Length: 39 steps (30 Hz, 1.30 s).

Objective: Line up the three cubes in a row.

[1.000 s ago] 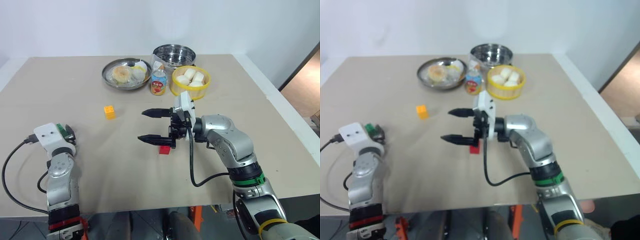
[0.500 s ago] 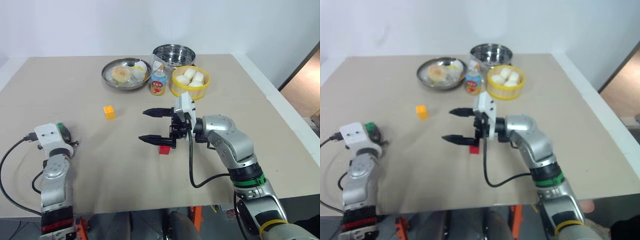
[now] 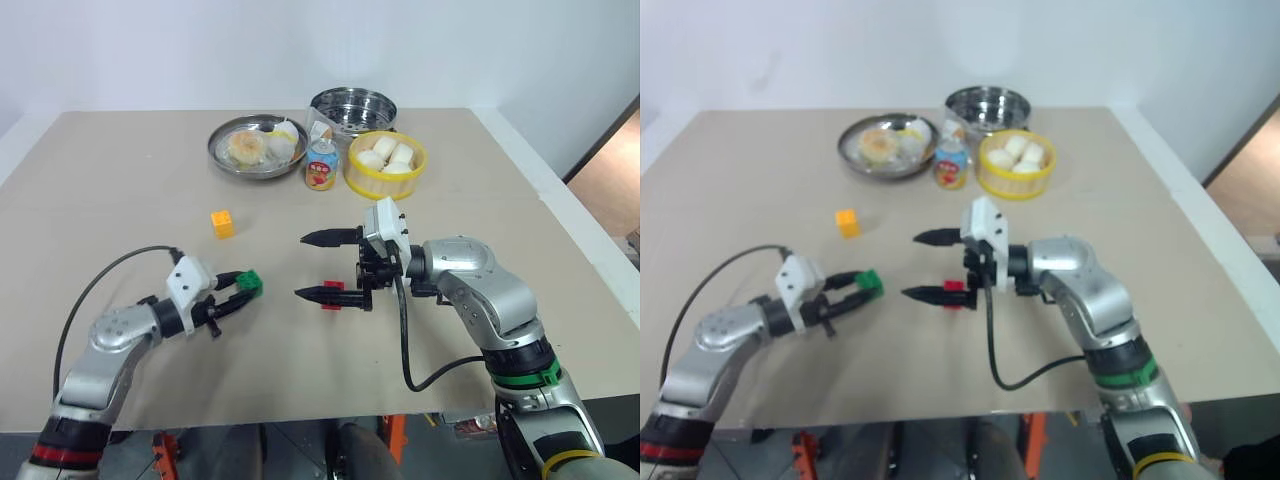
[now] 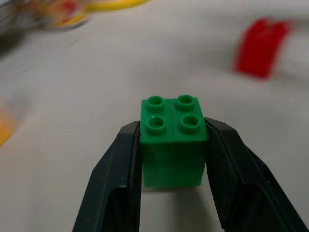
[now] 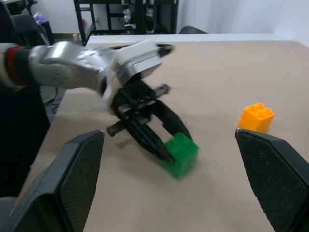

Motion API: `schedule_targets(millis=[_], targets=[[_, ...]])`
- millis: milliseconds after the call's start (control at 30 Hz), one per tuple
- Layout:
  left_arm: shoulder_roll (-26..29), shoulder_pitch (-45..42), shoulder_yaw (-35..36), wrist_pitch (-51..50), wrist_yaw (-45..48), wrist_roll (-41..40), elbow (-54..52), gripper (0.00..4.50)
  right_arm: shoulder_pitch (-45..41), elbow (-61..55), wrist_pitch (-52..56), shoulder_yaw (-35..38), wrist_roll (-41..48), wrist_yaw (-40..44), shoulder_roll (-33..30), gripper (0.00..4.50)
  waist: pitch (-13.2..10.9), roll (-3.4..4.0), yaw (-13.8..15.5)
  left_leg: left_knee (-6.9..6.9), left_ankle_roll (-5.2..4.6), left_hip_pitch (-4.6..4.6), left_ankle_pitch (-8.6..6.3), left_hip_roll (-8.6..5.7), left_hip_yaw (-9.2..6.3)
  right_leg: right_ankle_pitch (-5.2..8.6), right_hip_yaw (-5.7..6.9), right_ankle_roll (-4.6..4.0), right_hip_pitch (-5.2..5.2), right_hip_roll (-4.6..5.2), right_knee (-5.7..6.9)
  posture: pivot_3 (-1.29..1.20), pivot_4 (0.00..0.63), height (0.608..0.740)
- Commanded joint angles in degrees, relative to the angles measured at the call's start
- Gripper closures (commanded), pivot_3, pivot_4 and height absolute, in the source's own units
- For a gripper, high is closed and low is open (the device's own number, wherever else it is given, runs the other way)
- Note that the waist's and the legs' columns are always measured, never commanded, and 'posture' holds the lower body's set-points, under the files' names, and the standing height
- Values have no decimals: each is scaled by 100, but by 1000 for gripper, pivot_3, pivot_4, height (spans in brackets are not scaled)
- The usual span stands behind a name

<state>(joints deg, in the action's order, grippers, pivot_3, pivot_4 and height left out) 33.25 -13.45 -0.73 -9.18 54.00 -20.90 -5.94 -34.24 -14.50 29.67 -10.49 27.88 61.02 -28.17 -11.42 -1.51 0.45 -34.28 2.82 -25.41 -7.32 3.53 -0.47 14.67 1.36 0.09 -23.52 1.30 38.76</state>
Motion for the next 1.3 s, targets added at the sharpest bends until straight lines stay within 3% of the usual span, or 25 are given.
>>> schedule_targets(millis=[33,367,933,1000,1200,1300], targets=[[90,-497,-186,102,718,-136,376,3236,47,-447,122,252,178,-176,-85,0,0,0,-6,0,-1,0,0,0,-1,-1,0,1,1,-2,1,0,150,740],[58,-1471,-702,621,2178,144,1690,3236,286,-810,297,352,230,-515,-223,0,0,0,-9,6,-15,0,-13,4,0,1,-7,31,-1,-21,1,0,150,740],[-298,-1666,-792,1089,2362,368,2181,3236,404,-962,369,387,367,-639,-409,0,0,0,-9,1,-17,0,-13,4,2,-2,-18,36,1,-23,2,0,150,740],[-288,-1692,-791,1155,2351,426,2242,2168,398,-945,369,373,372,-625,-419,0,0,0,-9,1,-17,0,-13,4,2,-2,-18,36,1,-23,3,0,150,740],[-190,-1746,-665,1242,2276,476,2292,116,360,-882,349,346,378,-589,-432,0,0,0,-9,-2,-17,0,-13,4,3,-4,-20,39,2,-23,3,0,150,740],[-47,-1675,-612,1267,2325,449,2177,44,338,-852,332,323,374,-565,-420,0,0,0,-10,-2,-17,1,-13,5,2,-4,-21,39,2,-25,4,0,150,740]])
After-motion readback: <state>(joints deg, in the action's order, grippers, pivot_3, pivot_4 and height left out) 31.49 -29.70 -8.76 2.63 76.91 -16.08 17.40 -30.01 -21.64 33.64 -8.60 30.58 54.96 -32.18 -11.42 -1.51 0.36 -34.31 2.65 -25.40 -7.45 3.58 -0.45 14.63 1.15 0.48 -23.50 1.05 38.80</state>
